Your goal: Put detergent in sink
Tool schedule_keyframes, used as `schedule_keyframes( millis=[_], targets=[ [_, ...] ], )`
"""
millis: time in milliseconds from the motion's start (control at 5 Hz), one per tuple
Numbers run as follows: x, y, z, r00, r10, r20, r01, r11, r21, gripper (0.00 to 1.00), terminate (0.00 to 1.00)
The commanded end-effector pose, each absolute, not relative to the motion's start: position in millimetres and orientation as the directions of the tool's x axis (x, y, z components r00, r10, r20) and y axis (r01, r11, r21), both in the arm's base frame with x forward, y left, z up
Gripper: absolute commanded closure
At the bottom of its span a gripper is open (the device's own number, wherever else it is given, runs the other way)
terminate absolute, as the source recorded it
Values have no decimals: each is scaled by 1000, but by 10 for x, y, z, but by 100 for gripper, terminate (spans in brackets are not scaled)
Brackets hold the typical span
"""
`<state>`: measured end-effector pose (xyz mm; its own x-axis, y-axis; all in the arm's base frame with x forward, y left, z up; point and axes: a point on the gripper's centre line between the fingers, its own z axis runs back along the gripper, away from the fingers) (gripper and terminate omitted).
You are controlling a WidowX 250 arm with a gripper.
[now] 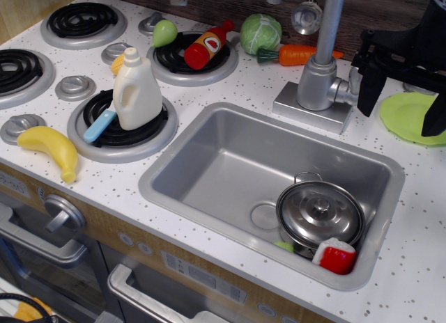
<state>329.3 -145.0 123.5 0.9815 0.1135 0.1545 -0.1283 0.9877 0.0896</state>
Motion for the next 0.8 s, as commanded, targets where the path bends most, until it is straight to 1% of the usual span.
schedule_keyframes(
  millis=[0,200,600],
  targets=[
    [3293,-1450,1235,981,113,155,-128,988,90,0,0],
    [3288,-1321,1211,986,73,152,-86,993,81,0,0],
    [3344,-577,1366,984,-145,101,131,982,136,0,0]
  ],
)
